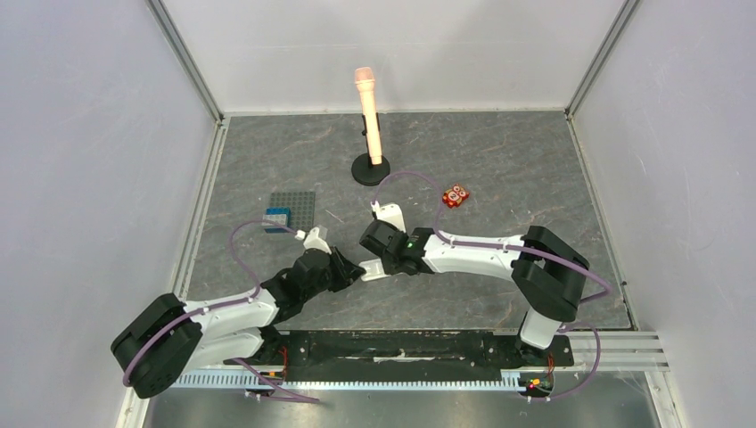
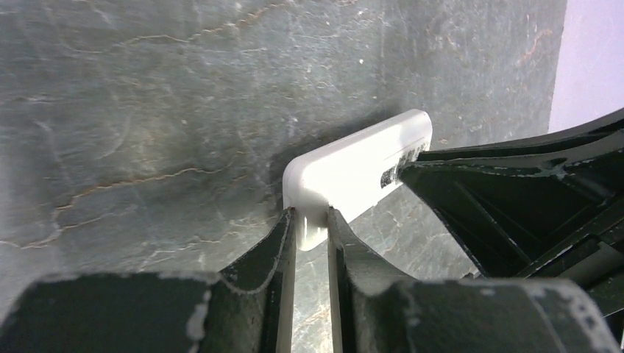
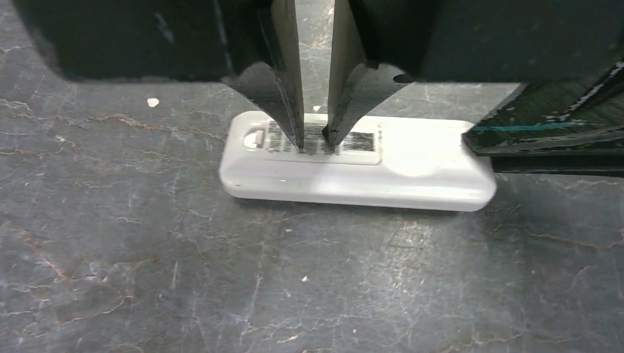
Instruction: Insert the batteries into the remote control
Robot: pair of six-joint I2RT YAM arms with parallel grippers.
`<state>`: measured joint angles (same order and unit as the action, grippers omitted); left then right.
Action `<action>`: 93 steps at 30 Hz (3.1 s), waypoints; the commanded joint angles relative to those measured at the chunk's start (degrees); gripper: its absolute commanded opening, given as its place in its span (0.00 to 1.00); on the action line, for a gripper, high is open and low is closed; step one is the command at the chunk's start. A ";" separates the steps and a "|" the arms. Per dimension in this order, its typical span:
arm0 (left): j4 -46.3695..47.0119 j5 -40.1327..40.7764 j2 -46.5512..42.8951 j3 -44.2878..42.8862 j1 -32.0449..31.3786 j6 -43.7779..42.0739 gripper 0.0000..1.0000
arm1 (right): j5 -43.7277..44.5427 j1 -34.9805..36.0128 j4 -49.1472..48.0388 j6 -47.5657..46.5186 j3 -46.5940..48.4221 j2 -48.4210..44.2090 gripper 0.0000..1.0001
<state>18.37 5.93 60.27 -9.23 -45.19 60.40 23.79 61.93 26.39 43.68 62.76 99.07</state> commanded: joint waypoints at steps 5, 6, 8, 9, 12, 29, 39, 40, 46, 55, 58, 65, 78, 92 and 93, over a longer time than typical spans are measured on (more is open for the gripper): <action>-0.23 -1.89 2.01 -4.53 -1.04 -0.82 0.23 | -3.60 -0.06 5.20 -0.50 4.34 -0.71 0.24; -0.26 -1.81 2.49 -4.71 -1.04 -0.82 0.23 | -3.38 -0.10 5.30 -0.69 4.22 -0.63 0.25; -0.70 -1.72 3.06 -5.15 -1.04 -0.64 0.23 | -2.25 -0.15 6.43 -0.69 4.45 -0.35 0.25; -1.21 -1.52 3.35 -5.48 -1.04 -0.49 0.24 | -1.73 -0.14 7.03 -0.63 4.47 -0.36 0.25; -4.76 -0.38 4.12 -6.86 -1.04 0.27 0.27 | -0.64 -0.29 7.36 -0.20 3.47 -1.64 0.28; -9.52 1.40 5.36 -7.92 -1.04 0.68 0.39 | -2.55 -3.96 2.56 -1.48 -2.18 -3.76 0.25; -6.68 -0.65 5.32 -7.65 -1.04 1.01 0.46 | -4.65 -4.63 0.88 -2.37 -2.67 -2.85 0.20; -6.17 -1.01 5.39 -7.64 -1.09 1.06 0.47 | -5.33 -4.70 0.74 -2.10 -2.81 -2.83 0.20; -3.99 -3.05 5.92 -7.72 -1.04 1.56 0.48 | -9.06 -6.17 -2.54 -0.19 -6.43 -3.77 0.20; -4.17 -3.15 6.86 -8.07 -1.04 1.81 0.49 | -8.45 -7.11 -1.78 -1.46 -6.46 -3.42 0.22; -4.31 -3.18 7.50 -8.34 -1.04 1.82 0.49 | -7.61 -7.09 -0.97 -2.40 -6.21 -3.11 0.24; -4.31 -3.18 8.55 -8.72 -1.04 1.82 0.49 | -6.04 -6.50 0.64 -3.90 -5.31 -2.45 0.27; -2.90 -3.77 8.83 -8.52 -1.06 2.51 0.49 | -11.01 -6.30 -3.96 0.81 -10.18 -3.23 0.22; 4.01 -8.80 12.25 -8.87 -1.04 2.26 0.40 | -22.04 -6.65 -11.25 3.77 -16.46 -3.03 0.11; 5.46 -9.51 13.10 -8.94 -1.04 2.31 0.39 | -22.98 -6.62 -11.83 3.89 -16.77 -2.97 0.10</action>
<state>14.66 2.20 70.19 -16.58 -45.65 61.30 12.80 54.11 16.19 44.66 50.35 90.96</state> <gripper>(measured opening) 0.409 0.120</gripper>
